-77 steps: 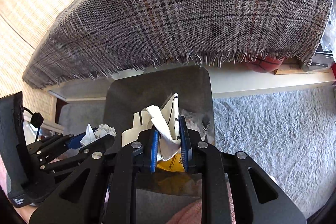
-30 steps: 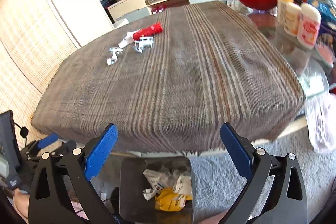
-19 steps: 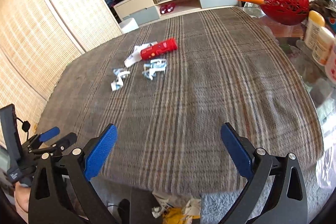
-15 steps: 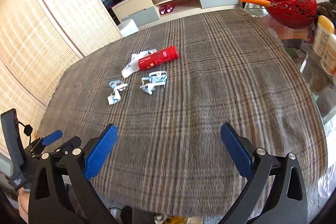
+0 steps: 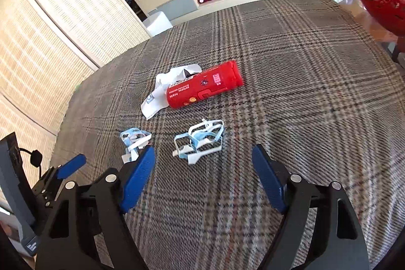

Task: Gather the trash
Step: 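Grasp a blue-white packet with the left gripper while the right gripper grasps another, then lower both blue-white packets into the grey bin and open both grippers, then raise both tools back toward the red tube and white wrapper, then grasp the white wrapper with the left gripper while the right gripper grasps the red tube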

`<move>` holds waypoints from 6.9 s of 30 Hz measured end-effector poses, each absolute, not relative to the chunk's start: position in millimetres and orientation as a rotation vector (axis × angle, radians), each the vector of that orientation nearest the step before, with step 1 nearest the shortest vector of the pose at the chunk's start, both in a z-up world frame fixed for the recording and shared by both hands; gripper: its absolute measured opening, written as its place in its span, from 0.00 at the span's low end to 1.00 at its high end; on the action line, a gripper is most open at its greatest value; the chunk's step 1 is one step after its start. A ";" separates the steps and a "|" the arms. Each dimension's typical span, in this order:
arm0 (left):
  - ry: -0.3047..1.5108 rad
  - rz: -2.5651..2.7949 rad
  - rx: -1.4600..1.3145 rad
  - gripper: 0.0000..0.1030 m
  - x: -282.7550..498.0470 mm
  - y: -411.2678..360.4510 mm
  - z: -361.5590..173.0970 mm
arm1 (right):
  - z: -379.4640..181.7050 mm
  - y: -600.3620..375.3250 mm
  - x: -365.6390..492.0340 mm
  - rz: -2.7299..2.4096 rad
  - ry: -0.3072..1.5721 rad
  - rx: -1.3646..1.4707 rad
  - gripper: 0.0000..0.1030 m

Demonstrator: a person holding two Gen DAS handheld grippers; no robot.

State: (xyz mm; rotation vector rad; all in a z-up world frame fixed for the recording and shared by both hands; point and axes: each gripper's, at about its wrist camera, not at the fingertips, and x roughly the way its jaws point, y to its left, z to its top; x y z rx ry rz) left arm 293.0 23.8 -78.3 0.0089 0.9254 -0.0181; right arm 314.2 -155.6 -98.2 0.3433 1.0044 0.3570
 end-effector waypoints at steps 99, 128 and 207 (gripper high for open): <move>1.165 -0.209 -0.058 0.28 -1.8 -52.3 -228.1 | -219.8 -175.3 23.3 0.329 1.160 0.242 0.23; 1.052 -0.133 -0.060 0.92 11.2 -22.8 -157.0 | -145.2 -215.2 38.5 0.259 1.005 0.270 0.95; 0.940 -0.409 0.102 0.07 345.8 -60.0 -105.2 | -105.3 -174.6 397.2 0.269 0.971 0.215 0.87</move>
